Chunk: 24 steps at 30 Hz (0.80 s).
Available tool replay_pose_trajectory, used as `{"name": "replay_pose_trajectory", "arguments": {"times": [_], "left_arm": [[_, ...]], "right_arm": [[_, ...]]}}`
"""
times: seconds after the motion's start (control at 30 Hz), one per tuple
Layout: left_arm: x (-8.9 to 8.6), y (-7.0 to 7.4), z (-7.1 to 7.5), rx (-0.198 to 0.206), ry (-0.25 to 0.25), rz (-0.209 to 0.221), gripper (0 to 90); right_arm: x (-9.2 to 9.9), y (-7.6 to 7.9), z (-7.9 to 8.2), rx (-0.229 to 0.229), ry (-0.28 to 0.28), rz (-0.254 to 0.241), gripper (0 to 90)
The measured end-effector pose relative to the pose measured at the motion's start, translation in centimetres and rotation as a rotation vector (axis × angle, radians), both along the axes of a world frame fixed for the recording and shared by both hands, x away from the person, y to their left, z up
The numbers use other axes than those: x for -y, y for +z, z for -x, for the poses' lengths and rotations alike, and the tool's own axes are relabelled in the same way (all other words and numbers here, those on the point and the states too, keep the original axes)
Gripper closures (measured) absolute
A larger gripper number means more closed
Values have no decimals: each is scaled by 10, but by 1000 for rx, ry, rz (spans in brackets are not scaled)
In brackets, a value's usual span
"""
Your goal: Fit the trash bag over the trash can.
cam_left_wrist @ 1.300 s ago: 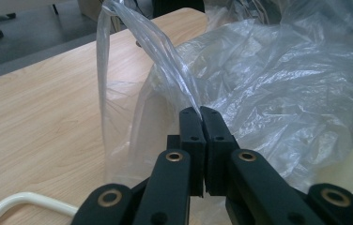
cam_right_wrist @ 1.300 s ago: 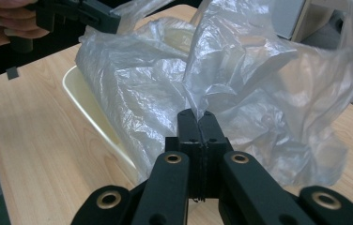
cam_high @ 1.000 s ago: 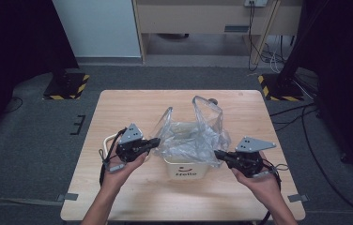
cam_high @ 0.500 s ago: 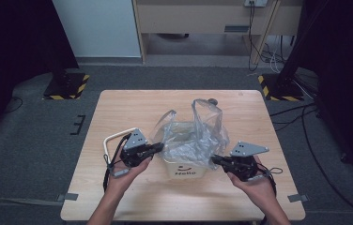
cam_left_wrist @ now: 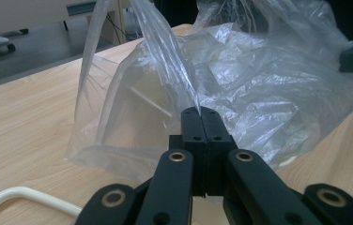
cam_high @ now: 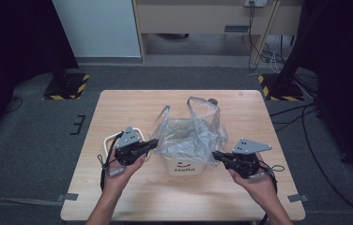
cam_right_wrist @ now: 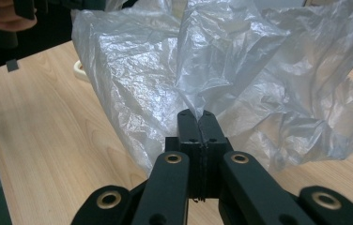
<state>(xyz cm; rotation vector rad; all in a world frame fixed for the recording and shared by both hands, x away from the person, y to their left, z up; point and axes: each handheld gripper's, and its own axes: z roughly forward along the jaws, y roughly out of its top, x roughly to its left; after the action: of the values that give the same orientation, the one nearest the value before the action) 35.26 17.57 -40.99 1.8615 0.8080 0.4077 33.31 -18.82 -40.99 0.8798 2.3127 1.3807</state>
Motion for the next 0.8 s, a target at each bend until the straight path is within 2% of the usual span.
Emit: {"name": "replay_pose_trajectory", "arguments": {"times": [0.23,0.3,0.43,0.57,0.8], "left_arm": [[1,2,12,17,-21,3,900],[1,1,15,22,-21,-10,900],[3,-7,19,11,-25,-30,900],[4,-16,21,1,-31,-30,900],[2,-28,24,-14,-29,-5,900]], "right_arm": [[0,-9,2,-9,12,4,900],[1,-9,3,-7,11,3,900],[2,-12,3,-10,13,7,900],[4,-13,5,-11,17,8,900],[5,-23,6,-29,25,17,900]]}}
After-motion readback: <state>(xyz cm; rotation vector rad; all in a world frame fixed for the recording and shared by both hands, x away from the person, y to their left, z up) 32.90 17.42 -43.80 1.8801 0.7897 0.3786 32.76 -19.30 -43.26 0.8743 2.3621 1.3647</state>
